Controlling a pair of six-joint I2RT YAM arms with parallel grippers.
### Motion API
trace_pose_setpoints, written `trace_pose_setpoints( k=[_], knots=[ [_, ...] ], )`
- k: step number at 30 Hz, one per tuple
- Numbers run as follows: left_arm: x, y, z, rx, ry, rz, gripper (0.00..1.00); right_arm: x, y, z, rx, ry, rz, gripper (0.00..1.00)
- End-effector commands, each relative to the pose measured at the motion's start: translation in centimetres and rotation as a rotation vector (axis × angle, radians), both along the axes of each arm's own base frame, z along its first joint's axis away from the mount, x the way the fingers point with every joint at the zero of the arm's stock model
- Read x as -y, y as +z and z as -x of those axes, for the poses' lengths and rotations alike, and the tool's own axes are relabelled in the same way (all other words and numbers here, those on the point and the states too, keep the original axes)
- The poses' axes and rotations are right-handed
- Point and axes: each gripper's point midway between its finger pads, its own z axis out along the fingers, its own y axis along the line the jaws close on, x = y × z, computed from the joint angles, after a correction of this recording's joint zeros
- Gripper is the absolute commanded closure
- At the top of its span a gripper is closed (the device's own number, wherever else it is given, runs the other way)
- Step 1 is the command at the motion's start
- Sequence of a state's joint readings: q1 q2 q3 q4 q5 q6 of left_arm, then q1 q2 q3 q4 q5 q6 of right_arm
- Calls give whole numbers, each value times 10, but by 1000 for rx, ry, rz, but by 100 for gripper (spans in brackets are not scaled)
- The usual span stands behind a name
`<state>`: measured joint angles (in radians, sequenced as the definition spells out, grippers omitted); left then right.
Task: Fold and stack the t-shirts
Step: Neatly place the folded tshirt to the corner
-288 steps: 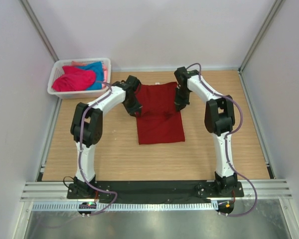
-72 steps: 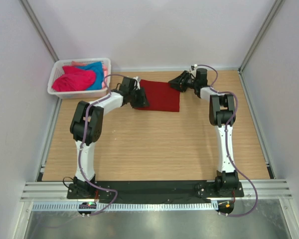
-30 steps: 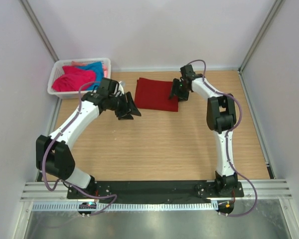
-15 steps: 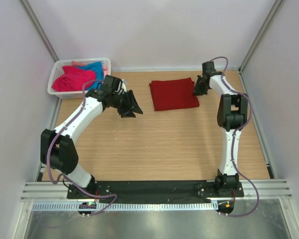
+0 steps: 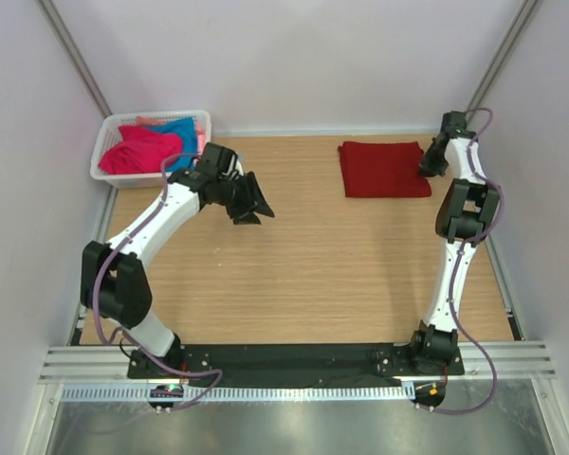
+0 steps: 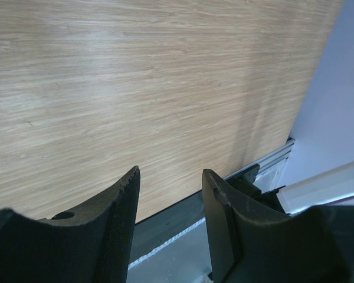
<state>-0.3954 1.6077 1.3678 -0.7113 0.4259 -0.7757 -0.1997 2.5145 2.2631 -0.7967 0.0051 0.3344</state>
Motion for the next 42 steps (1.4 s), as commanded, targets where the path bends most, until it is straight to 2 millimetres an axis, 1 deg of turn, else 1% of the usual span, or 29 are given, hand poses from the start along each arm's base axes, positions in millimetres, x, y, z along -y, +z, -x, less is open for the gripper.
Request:
trace_pose_setpoints(
  k=[1, 7, 10, 13, 14, 18, 20, 21, 22, 23, 24, 25, 26, 27, 28, 29, 30, 31, 32, 33, 34, 35, 36, 37, 38, 39, 40, 41, 42],
  knots=[
    [8, 9, -10, 19, -5, 13, 52, 65, -8, 19, -42, -169, 37, 99],
    [20, 10, -13, 8, -31, 16, 53, 100, 5, -10, 87, -207, 28, 99],
    [21, 8, -11, -7, -36, 11, 52, 111, 11, -24, 145, -212, 21, 99],
    [18, 4, -10, -15, -38, -10, 52, 128, 15, -31, 194, -225, 41, 99],
    [18, 2, -9, -18, -43, -17, 52, 126, 14, -34, 211, -202, 15, 99],
    [15, -2, -10, -24, -44, -40, 52, 129, 16, -43, 245, -166, 34, 98],
    [15, -2, -11, -22, -46, -45, 52, 132, 23, -48, 270, -153, 54, 96],
    [14, -2, -11, -21, -48, -48, 52, 132, 26, -49, 279, -147, 60, 93],
    [14, -3, -12, -21, -48, -52, 52, 135, 38, -50, 295, -163, 76, 81],
    [14, 0, -14, -12, -50, -53, 52, 138, 38, -49, 292, -172, 86, 74],
    [13, 5, -16, 7, -52, -58, 52, 137, 55, -47, 307, -185, 86, 68],
    [11, 12, -20, 38, -49, -68, 52, 135, 64, -44, 310, -195, 79, 62],
    [10, 17, -22, 62, -48, -76, 52, 141, 72, -37, 300, -231, 106, 50],
    [7, 27, -27, 110, -52, -94, 52, 136, 97, -30, 318, -259, 102, 44],
    [3, 37, -30, 149, -50, -109, 52, 132, 108, -25, 323, -270, 104, 31],
    [-6, 41, -36, 188, -22, -164, 52, 130, 114, -11, 283, -295, 118, 23],
    [-13, 47, -37, 207, -18, -197, 52, 126, 131, -3, 282, -330, 124, 19],
    [-16, 65, -43, 265, -15, -210, 52, 116, 163, 6, 305, -336, 138, 10],
    [-22, 79, -43, 301, -1, -228, 51, 111, 171, 29, 247, -372, 151, 8],
    [-22, 91, -44, 332, 5, -217, 51, 102, 177, 40, 226, -383, 130, 7],
    [-20, 104, -44, 362, 9, -197, 51, 86, 208, 54, 264, -393, 101, 1],
    [-20, 119, -38, 393, 19, -166, 51, 71, 212, 69, 228, -381, 72, 0],
    [-17, 125, -36, 408, 15, -142, 51, 54, 201, 83, 176, -354, 39, 0],
    [-18, 128, -32, 413, 19, -131, 50, 37, 207, 95, 166, -322, 33, 0],
    [-17, 129, -26, 423, 15, -119, 51, 5, 234, 109, 214, -258, 34, 0],
    [-16, 128, -21, 419, 10, -107, 50, -17, 217, 127, 155, -216, 29, 0],
    [-16, 126, -17, 414, 6, -99, 50, -41, 217, 137, 151, -155, 6, 0],
    [-16, 118, -11, 390, -2, -96, 50, -79, 236, 153, 193, -54, -18, 0],
    [-18, 123, -4, 400, -3, -82, 50, -96, 226, 170, 148, -19, -36, 0]
  ],
)
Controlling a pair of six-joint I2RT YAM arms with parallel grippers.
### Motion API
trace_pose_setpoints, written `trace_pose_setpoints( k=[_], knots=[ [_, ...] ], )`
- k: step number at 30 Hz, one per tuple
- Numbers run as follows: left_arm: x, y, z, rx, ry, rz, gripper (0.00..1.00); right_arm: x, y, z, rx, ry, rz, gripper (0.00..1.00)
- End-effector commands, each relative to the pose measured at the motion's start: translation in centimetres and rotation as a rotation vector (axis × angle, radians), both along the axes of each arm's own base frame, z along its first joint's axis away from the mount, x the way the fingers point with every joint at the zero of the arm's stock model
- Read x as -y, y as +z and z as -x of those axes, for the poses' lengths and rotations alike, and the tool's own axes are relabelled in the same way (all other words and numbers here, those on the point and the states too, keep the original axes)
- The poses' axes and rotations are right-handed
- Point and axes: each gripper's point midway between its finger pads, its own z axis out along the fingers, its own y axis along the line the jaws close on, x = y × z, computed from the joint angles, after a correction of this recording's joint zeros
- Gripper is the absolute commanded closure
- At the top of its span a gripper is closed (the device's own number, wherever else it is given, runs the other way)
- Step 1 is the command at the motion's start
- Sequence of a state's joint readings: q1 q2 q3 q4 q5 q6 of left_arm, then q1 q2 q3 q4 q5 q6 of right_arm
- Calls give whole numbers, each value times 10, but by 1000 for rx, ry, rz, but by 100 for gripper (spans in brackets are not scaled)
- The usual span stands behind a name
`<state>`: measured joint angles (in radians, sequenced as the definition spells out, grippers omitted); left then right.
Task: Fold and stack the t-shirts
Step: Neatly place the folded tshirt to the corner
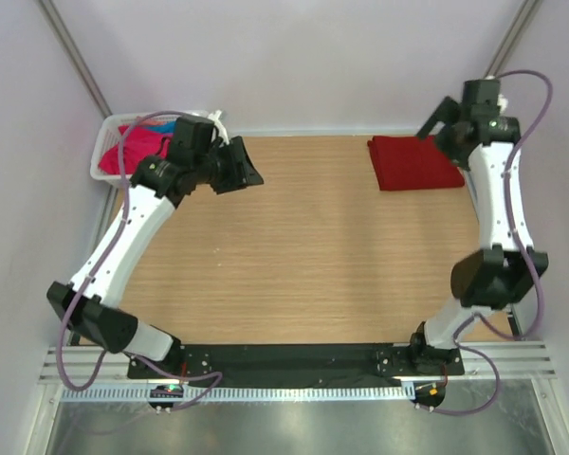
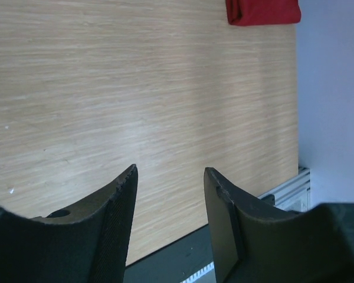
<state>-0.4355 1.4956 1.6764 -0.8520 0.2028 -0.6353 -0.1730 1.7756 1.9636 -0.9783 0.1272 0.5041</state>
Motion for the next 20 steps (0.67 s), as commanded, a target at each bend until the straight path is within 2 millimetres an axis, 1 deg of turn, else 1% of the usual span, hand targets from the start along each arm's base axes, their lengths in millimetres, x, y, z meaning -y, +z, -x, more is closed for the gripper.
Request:
trace_pose_setpoints(
  k=[1, 2, 3, 4, 5, 6, 8, 9, 11, 12, 13, 15, 16, 20],
  knots=[
    [1, -2, 19, -1, -34, 25, 48, -92, -17, 62, -126, 209, -102, 0],
    [1, -3, 25, 0, -40, 26, 48, -107, 4, 80, -60, 263, -139, 0],
    [1, -7, 34, -8, -51, 24, 46, -130, -4, 97, -84, 329, -163, 0],
    [2, -9, 40, -15, -60, 21, 37, -137, 3, 110, -60, 336, -182, 0],
    [0, -13, 46, -34, -64, 11, 31, -152, 13, 115, 1, 377, -242, 0],
    [0, -14, 56, -37, -72, 10, 22, -158, 22, 138, 55, 413, -271, 0],
    [-2, -15, 66, -40, -76, 8, 10, -165, 32, 157, 102, 451, -301, 0],
    [-4, -20, 73, -52, -73, 9, 0, -167, 37, 172, 124, 463, -308, 0],
    [-9, -12, 79, -25, -64, 14, 0, -175, 36, 191, 110, 492, -366, 0],
    [-10, -10, 79, -14, -66, 17, 0, -178, 33, 197, 102, 498, -389, 0],
    [-10, -6, 81, -4, -72, 23, 0, -181, 37, 205, 121, 509, -401, 0],
    [-9, 2, 82, 18, -80, 44, 0, -183, 40, 210, 143, 517, -417, 0],
    [-6, 7, 83, 29, -89, 57, 0, -183, 46, 213, 166, 520, -418, 0],
    [-2, 20, 83, 64, -110, 93, 0, -179, 50, 212, 192, 507, -392, 0]
  ],
)
